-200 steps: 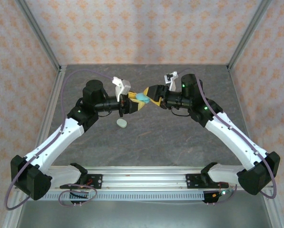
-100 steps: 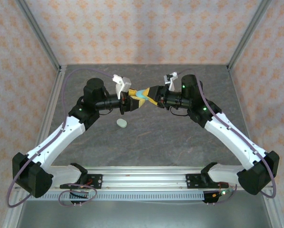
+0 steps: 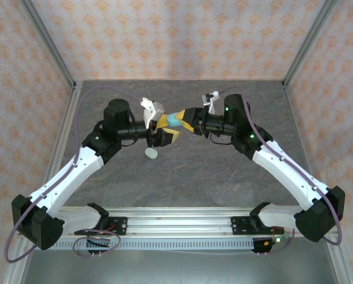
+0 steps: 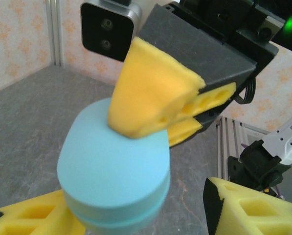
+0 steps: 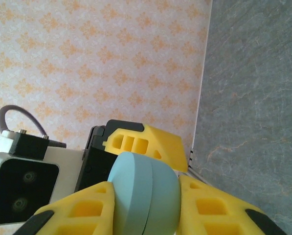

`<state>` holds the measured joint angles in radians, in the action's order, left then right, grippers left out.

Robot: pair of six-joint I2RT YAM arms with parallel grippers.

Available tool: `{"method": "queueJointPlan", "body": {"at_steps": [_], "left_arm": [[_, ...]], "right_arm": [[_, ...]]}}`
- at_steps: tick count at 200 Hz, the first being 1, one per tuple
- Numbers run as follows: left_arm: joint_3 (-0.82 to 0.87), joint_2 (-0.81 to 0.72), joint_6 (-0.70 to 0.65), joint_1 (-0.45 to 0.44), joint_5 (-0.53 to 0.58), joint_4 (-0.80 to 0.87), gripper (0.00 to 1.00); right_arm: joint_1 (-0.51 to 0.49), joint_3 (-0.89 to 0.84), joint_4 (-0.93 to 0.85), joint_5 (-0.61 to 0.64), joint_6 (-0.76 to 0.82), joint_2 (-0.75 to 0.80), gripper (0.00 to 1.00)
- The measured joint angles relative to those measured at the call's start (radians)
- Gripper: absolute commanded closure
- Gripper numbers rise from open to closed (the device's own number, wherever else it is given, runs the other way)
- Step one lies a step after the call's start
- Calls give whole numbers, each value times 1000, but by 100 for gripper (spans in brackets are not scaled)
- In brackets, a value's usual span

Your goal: Insert wireless bluetooth earbuds into charging case

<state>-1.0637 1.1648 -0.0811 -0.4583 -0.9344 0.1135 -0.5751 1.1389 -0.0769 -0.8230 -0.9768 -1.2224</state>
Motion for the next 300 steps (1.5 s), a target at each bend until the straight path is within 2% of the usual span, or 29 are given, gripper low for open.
{"method": "queueJointPlan", "body": {"at_steps": [20, 56, 96, 156, 207, 241, 276, 300], "left_arm": [[0, -37, -41, 0, 23, 57, 27], [9, -140, -101, 0, 126, 126, 0], [73, -228, -110, 3, 291, 172, 0], [215, -383, -48, 27, 504, 192, 0], [231, -433, -31, 33, 578, 246, 0], [270, -452, 6, 57, 609, 261, 0], [285, -452, 32, 82, 612, 266, 0], [288, -452, 32, 88, 612, 266, 0]], "right_arm": [[13, -4, 3, 17, 0, -2, 79], [31, -7, -2, 58, 28, -19, 79], [80, -79, 12, 84, 77, -91, 80], [100, -103, 27, 119, 198, -373, 80], [100, -74, 111, 136, 250, -608, 81], [100, -44, 175, 131, 250, -710, 81], [100, -43, 198, 129, 263, -735, 73], [100, -44, 198, 132, 274, -735, 62]]}}
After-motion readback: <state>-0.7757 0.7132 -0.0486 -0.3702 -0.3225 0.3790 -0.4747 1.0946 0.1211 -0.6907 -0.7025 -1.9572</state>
